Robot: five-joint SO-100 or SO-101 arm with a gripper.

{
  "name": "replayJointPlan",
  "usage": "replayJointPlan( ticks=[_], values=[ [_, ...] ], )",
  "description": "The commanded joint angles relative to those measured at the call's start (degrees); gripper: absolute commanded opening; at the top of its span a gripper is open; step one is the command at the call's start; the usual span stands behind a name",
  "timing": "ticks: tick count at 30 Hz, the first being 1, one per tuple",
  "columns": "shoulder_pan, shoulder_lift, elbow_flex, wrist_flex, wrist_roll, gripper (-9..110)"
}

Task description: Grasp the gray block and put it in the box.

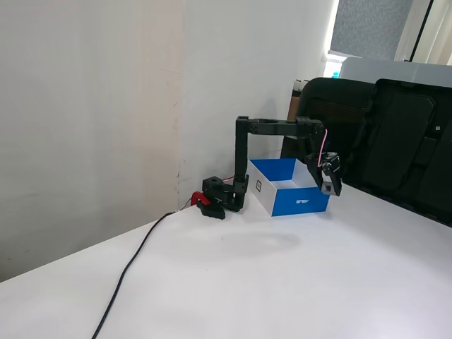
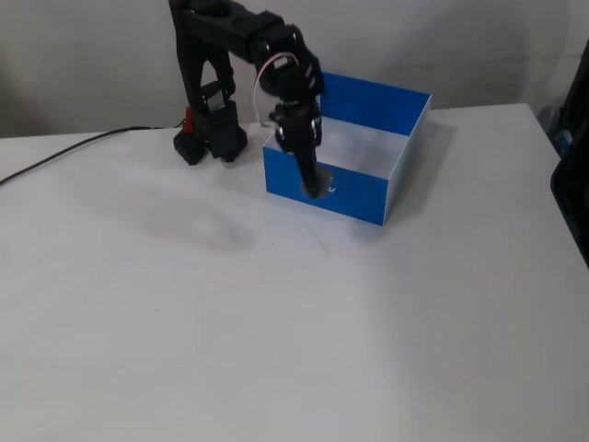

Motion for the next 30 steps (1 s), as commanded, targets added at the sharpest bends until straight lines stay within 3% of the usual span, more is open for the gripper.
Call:
replayJointPlan(
  ticks=[1, 30],
  values=[
    [3.0, 7.7, -0.7, 1.4, 0.8, 0],
    [30.7, 18.2, 3.4, 9.1, 0.0, 0]
  ],
)
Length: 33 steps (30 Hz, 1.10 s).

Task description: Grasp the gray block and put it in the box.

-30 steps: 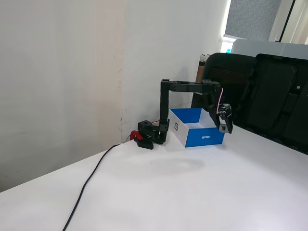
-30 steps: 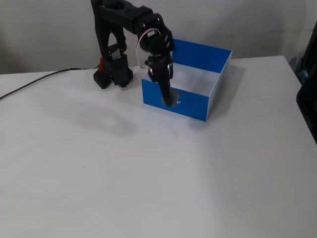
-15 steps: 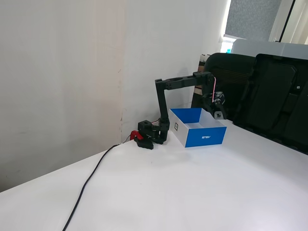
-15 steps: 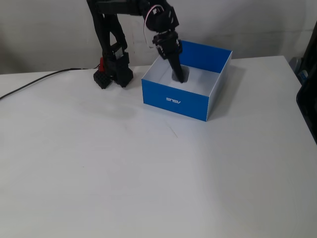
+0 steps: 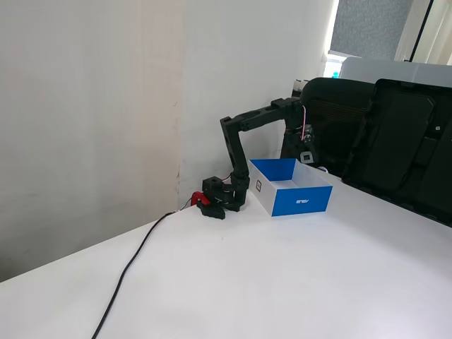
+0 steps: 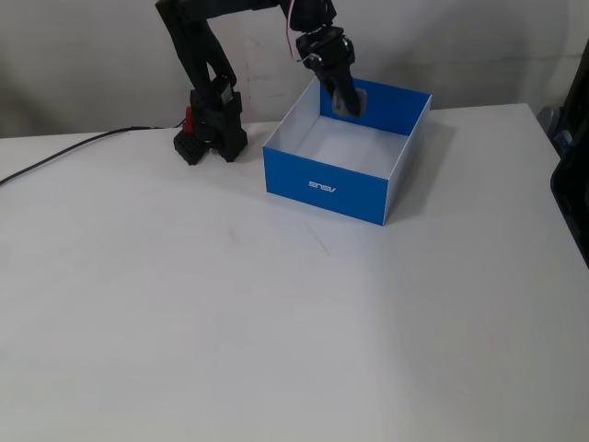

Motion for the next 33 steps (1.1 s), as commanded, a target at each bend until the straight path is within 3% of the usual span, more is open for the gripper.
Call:
replayJointPlan(
  ticks=[1, 14, 33],
  values=[
    [4.0, 3.9, 0.7, -0.1, 0.0, 0],
    [9.1, 6.9, 15.2, -5.1, 0.4, 0],
    [4.7, 7.2, 33.9, -19.7, -0.3, 0]
  ],
)
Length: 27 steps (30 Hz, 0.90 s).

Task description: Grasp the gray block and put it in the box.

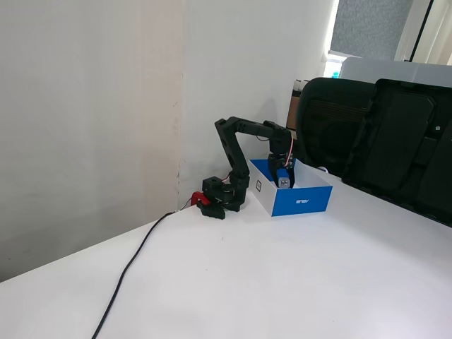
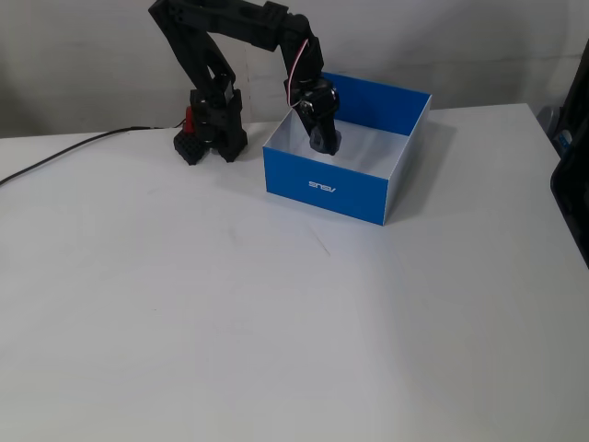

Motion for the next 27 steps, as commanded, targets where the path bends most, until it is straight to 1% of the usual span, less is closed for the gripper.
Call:
replayJointPlan(
  ticks=[1, 3, 4, 6, 7, 8, 9, 15, 19, 20, 22, 23, 24, 25, 27],
  values=[
    [-0.2, 1.9, -0.7, -2.5, -0.4, 0],
    [-0.2, 1.8, -0.7, -3.3, -0.4, 0],
    [0.0, 1.7, -0.8, -3.3, -0.4, 10],
    [0.4, 2.8, 0.0, -4.1, -0.9, 35],
    [0.4, 3.9, 1.1, -5.4, -0.9, 43],
    [0.2, 4.9, 2.1, -6.5, -1.0, 48],
    [0.0, 5.4, 2.5, -7.0, -1.1, 50],
    [-0.2, 5.4, 2.3, -7.5, -1.1, 52],
    [-0.3, 5.3, 1.2, -7.5, -1.2, 51],
    [-0.4, 5.3, 0.6, -7.5, -1.2, 48],
    [-0.4, 5.2, -0.8, -7.3, -1.8, 33],
    [-0.5, 4.7, -1.9, -6.7, -1.9, 22],
    [-0.7, 3.6, -3.5, -5.5, -1.9, 6],
    [-1.0, 2.3, -5.4, -4.2, -1.8, 0],
    [-1.6, 0.4, -7.6, -3.1, -1.8, 0]
  ],
)
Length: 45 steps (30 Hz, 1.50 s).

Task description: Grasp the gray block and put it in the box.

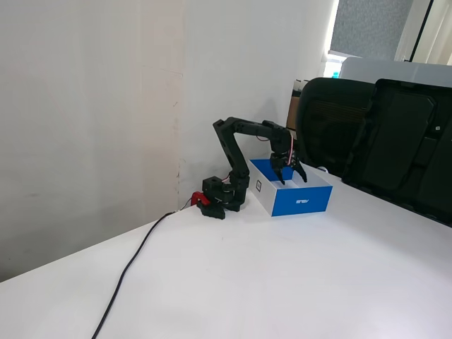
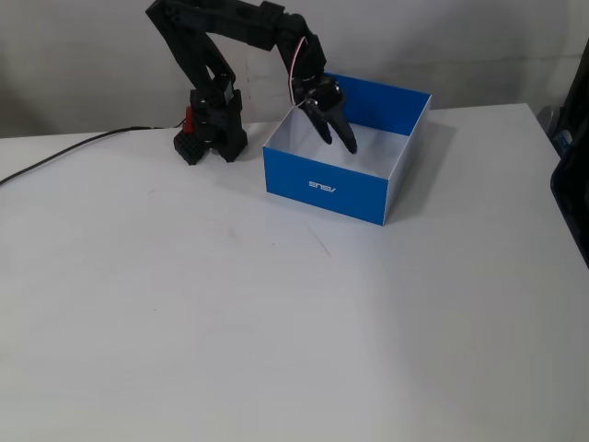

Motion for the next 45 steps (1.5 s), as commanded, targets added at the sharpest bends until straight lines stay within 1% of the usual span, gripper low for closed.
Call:
replayJointPlan(
  ticks=[1, 12, 22, 45],
  values=[
    [-1.8, -0.8, -7.3, 1.8, -0.4, 0],
    [-6.5, -1.7, -17.7, 6.3, -0.4, 0],
    [-16.5, -3.1, -22.9, 7.0, 0.1, 0],
    [-40.3, -5.1, -21.7, 2.6, -0.8, 0]
  ],
)
